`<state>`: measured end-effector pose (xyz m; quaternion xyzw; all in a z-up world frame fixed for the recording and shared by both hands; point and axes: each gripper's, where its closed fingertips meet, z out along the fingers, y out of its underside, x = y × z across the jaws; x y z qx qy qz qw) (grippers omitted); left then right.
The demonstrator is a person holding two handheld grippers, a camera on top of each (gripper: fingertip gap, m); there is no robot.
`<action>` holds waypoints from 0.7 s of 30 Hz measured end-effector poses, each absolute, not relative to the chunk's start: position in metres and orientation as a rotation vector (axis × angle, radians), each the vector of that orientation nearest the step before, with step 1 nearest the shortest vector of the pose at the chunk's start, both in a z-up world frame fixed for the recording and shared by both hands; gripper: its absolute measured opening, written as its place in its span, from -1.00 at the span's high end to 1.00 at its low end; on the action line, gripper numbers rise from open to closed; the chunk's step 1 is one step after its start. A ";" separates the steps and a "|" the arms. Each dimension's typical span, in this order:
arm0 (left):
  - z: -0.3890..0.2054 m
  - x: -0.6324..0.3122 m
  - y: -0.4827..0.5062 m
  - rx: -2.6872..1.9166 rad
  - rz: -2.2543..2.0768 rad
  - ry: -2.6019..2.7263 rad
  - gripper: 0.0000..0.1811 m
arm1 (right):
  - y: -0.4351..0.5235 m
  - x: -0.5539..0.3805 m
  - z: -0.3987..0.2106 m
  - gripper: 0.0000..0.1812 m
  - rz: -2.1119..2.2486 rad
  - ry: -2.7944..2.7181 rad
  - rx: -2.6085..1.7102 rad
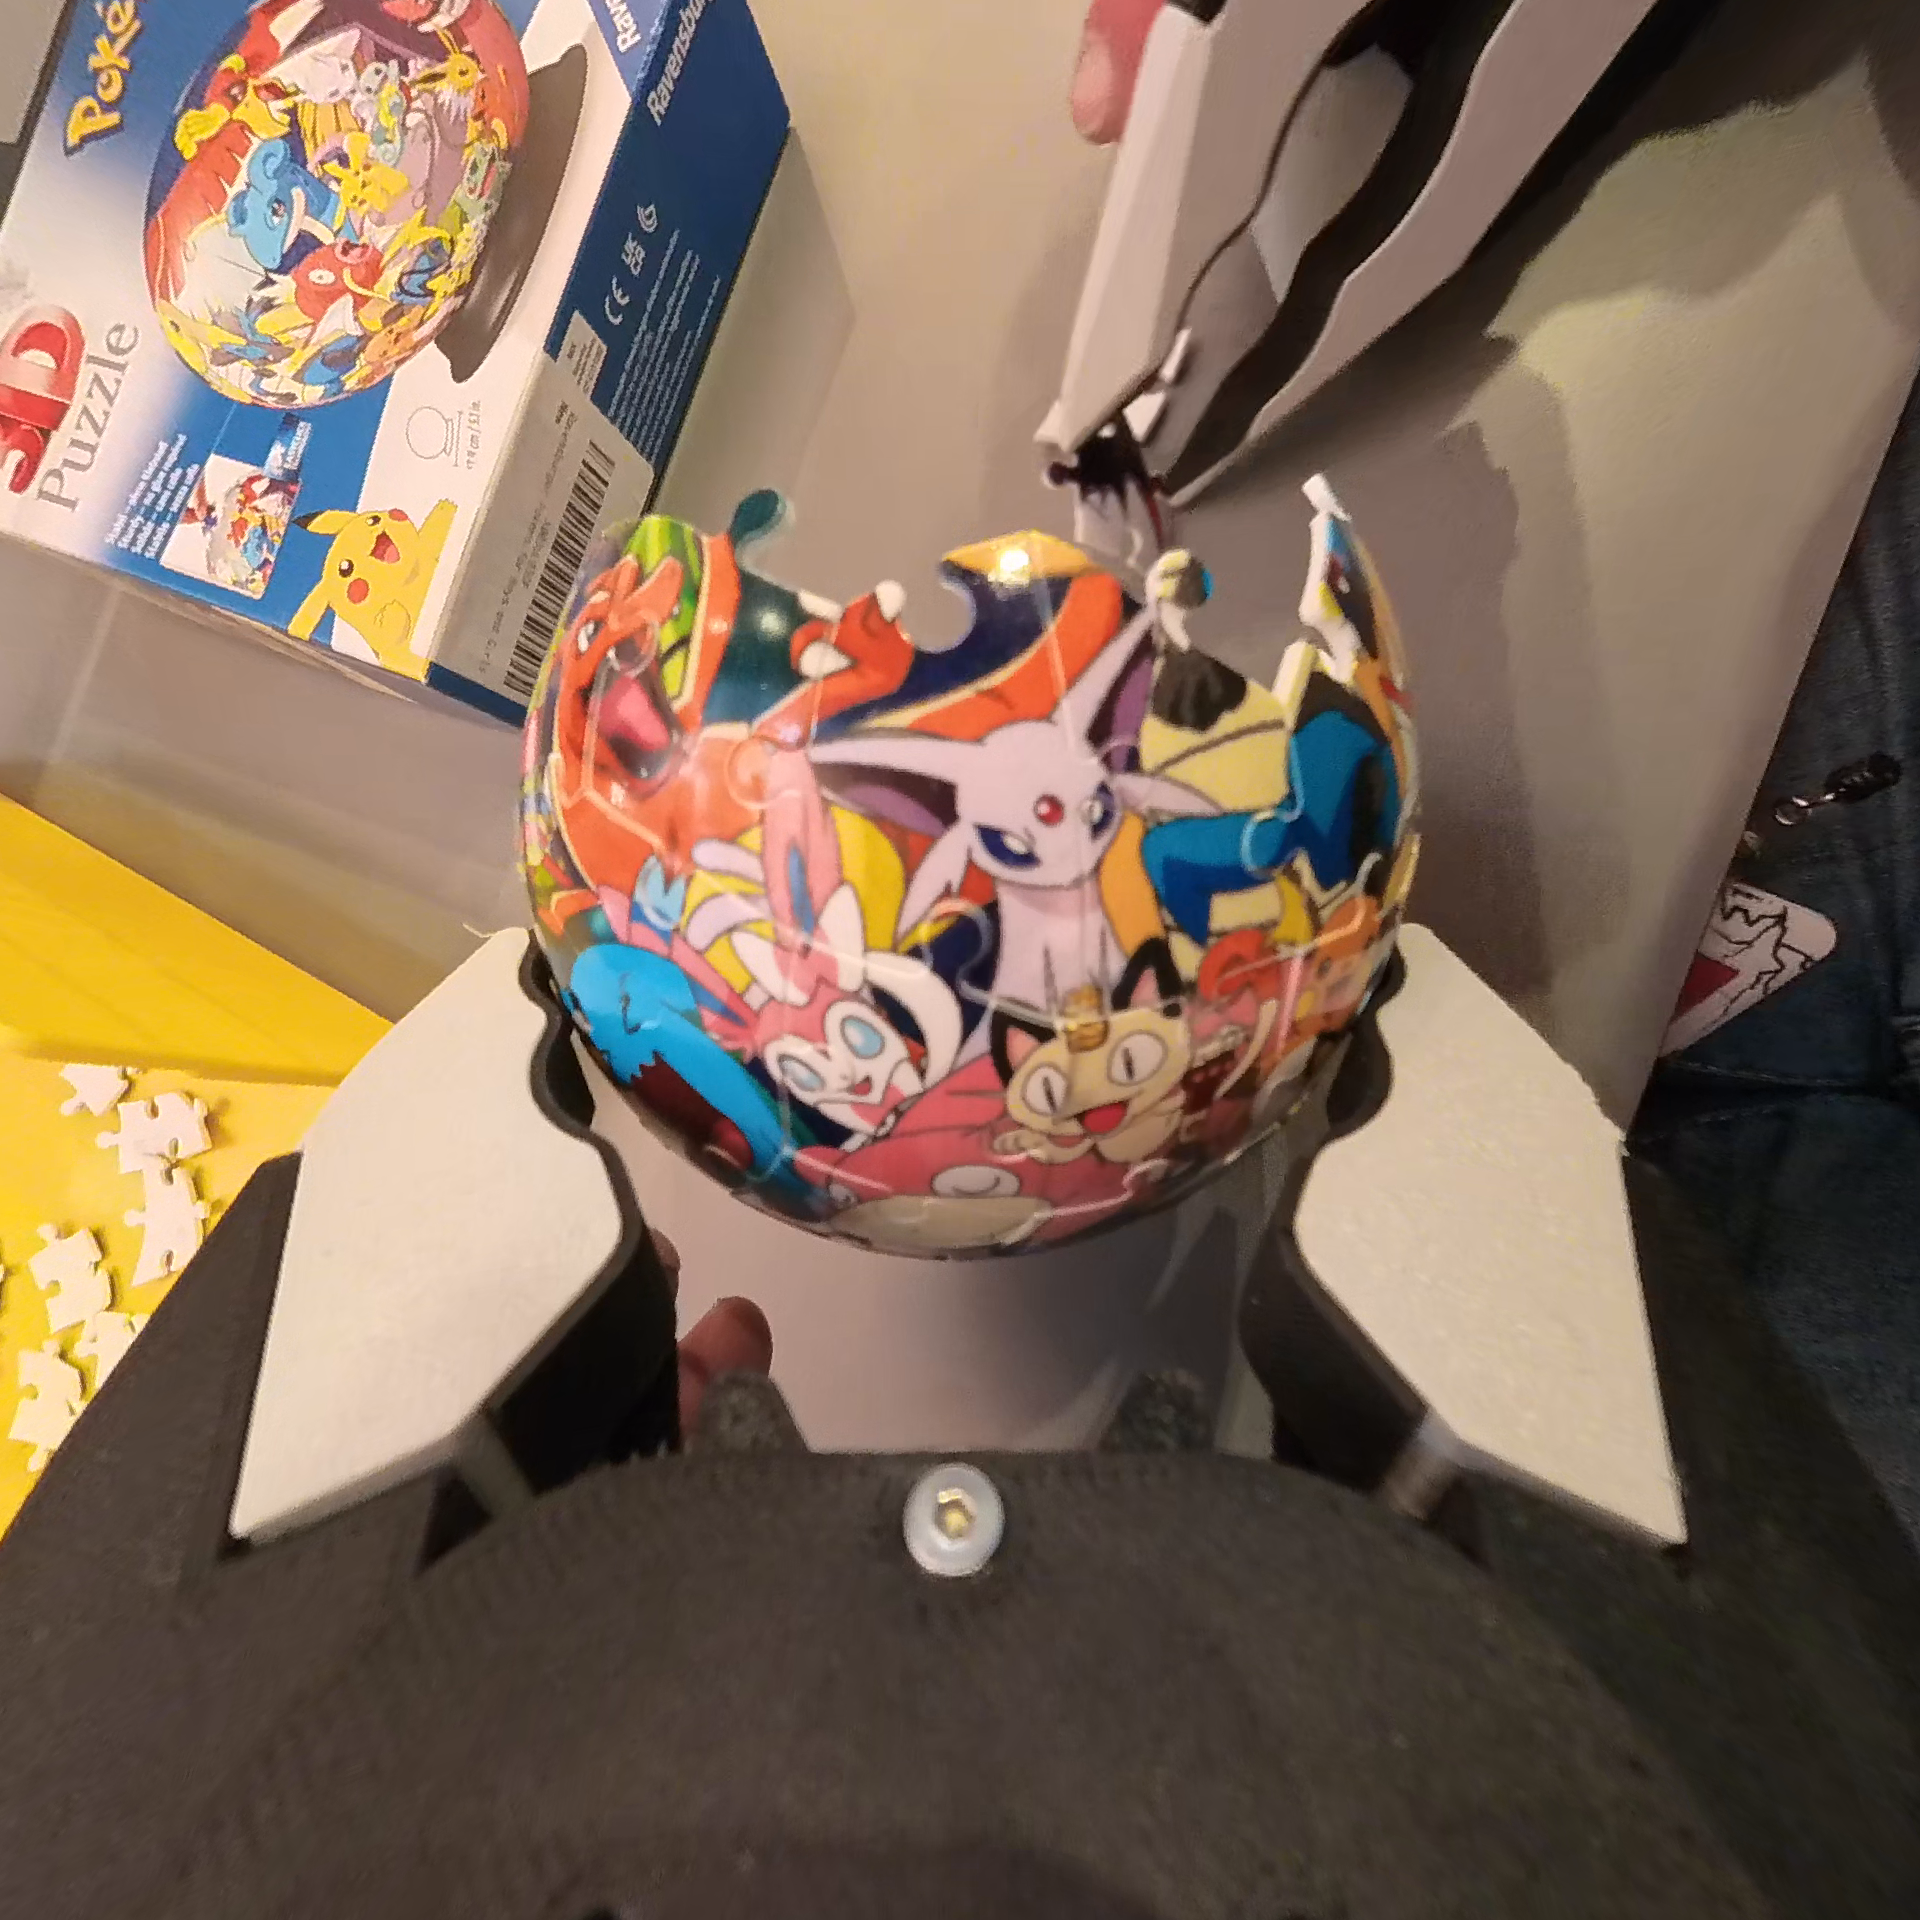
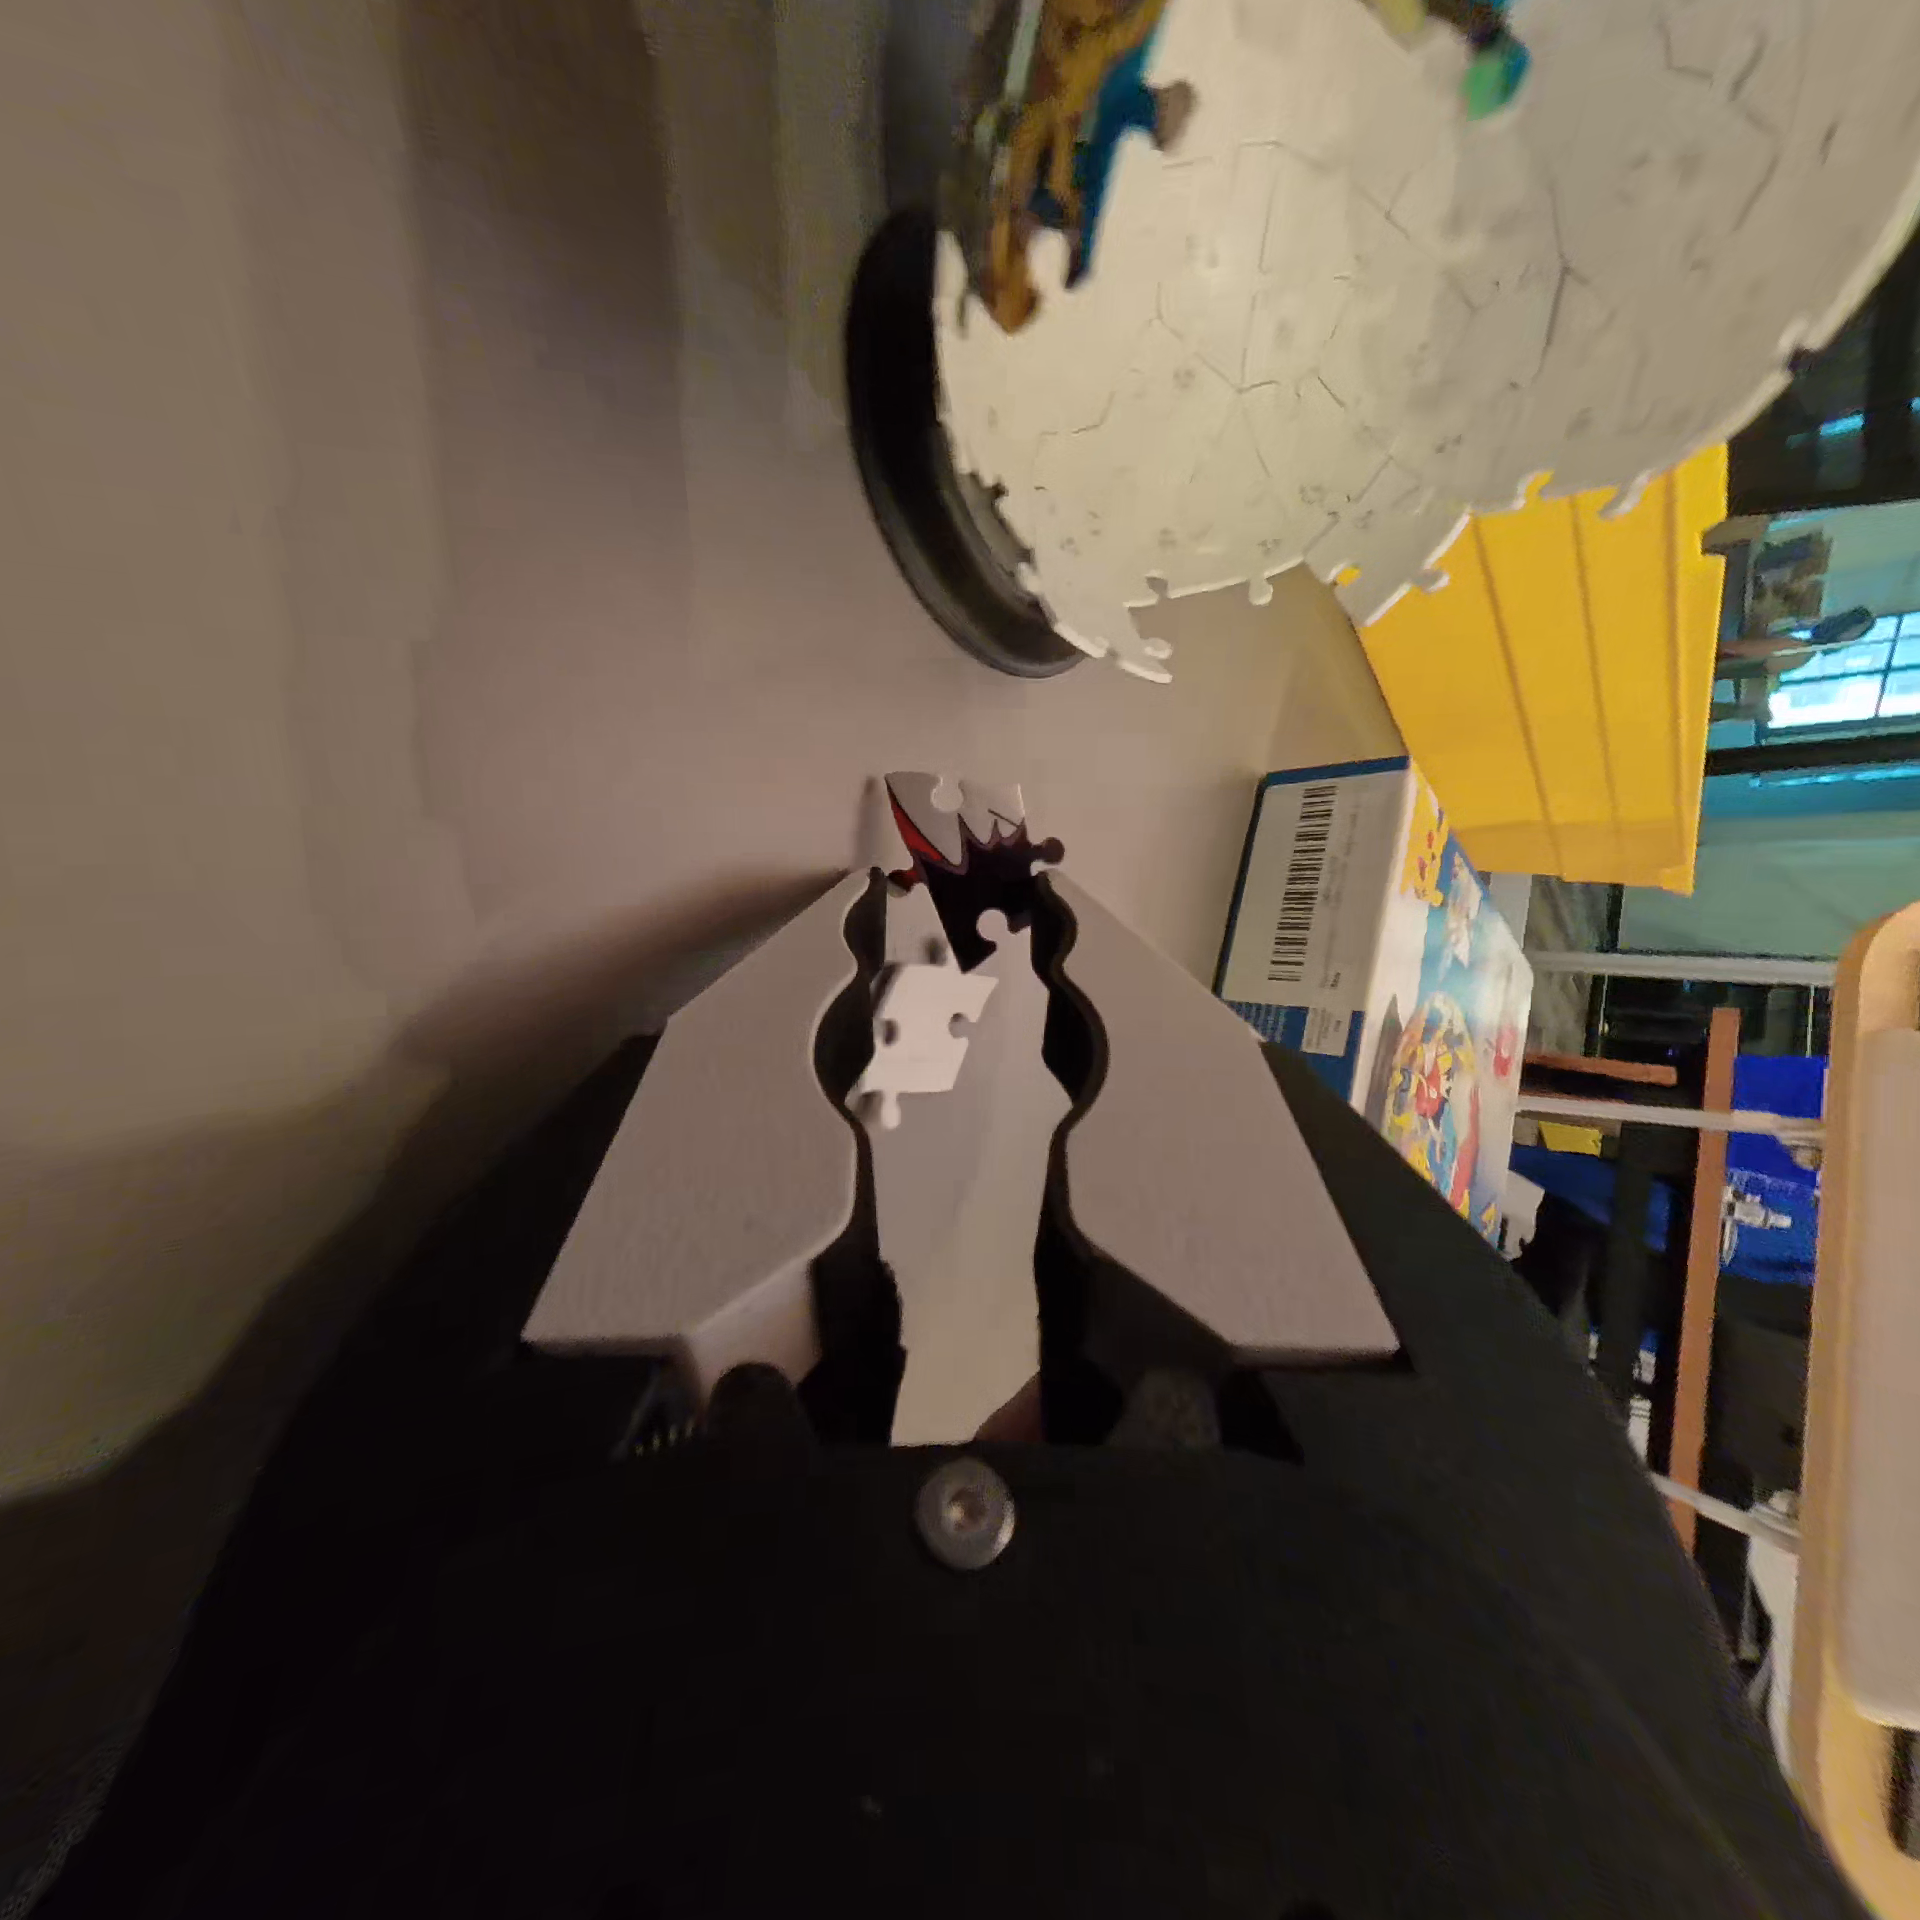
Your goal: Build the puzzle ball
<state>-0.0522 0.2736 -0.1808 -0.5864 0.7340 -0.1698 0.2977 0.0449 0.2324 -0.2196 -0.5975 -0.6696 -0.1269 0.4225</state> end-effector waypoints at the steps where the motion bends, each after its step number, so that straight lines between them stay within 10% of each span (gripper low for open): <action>1: -0.181 -0.052 0.273 -1.557 -0.453 1.951 -0.52 | 0.229 0.045 -0.220 0.71 -0.333 -1.696 -1.481; 13: -0.181 -0.051 0.273 -1.552 -0.450 1.954 -0.52 | 0.185 0.033 -0.202 0.71 0.993 -1.144 -2.313; 21: -0.181 -0.051 0.272 -1.550 -0.448 1.958 -0.52 | 0.220 0.060 -0.227 0.35 0.380 -1.389 -2.214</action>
